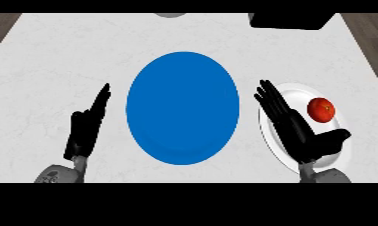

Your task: Pick the tomato from the plate and place it in the plate

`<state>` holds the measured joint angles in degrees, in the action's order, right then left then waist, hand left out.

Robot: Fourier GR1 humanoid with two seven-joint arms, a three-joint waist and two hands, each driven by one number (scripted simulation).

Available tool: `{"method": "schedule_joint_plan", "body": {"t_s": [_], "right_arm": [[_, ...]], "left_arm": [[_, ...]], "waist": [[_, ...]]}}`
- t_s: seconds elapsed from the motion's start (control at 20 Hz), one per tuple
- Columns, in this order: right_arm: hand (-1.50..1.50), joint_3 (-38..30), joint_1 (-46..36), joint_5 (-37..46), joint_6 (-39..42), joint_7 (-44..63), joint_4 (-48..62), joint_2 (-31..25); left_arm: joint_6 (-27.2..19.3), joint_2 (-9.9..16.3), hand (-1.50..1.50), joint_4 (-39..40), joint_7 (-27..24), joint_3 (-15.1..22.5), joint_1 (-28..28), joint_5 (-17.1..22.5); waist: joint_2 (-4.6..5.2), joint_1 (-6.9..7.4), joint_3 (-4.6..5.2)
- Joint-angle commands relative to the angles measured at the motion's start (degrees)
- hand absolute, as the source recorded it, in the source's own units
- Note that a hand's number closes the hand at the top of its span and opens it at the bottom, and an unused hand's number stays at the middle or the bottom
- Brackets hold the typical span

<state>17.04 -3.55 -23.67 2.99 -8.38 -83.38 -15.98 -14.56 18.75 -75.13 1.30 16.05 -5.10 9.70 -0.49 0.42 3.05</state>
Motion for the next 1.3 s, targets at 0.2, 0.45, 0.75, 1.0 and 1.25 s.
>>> {"method": "schedule_joint_plan", "body": {"t_s": [0.2,0.45,0.75,1.0,1.25], "right_arm": [[1.50,5.39,-9.75,1.08,19.43,-8.26,-12.69,-6.31],[1.50,3.37,-8.65,30.44,5.04,-14.92,-10.91,-18.16],[-1.50,-3.04,3.29,13.04,10.41,-36.93,-0.25,-9.41],[-1.50,-12.12,3.01,8.91,17.29,-44.74,1.64,-15.40],[-1.50,-18.43,-0.37,10.32,15.66,-35.83,-1.56,-23.10]], "left_arm": [[2.12,5.20,0.00,-8.98,-3.35,-4.06,-8.35,-0.53],[4.30,6.88,0.00,-10.05,-3.24,-7.36,-9.91,2.57],[7.32,8.46,0.00,-12.31,-0.63,-9.45,-11.23,4.78],[5.12,6.76,0.00,-15.03,1.38,-8.71,-9.77,2.07],[7.15,8.48,0.00,-17.23,5.45,-11.19,-11.62,3.69]], "waist": [[-0.74,0.80,-3.26],[-0.20,-1.49,-3.13],[0.59,-1.05,-3.19],[0.38,-0.99,-3.10],[0.30,-0.80,-3.05]]}}
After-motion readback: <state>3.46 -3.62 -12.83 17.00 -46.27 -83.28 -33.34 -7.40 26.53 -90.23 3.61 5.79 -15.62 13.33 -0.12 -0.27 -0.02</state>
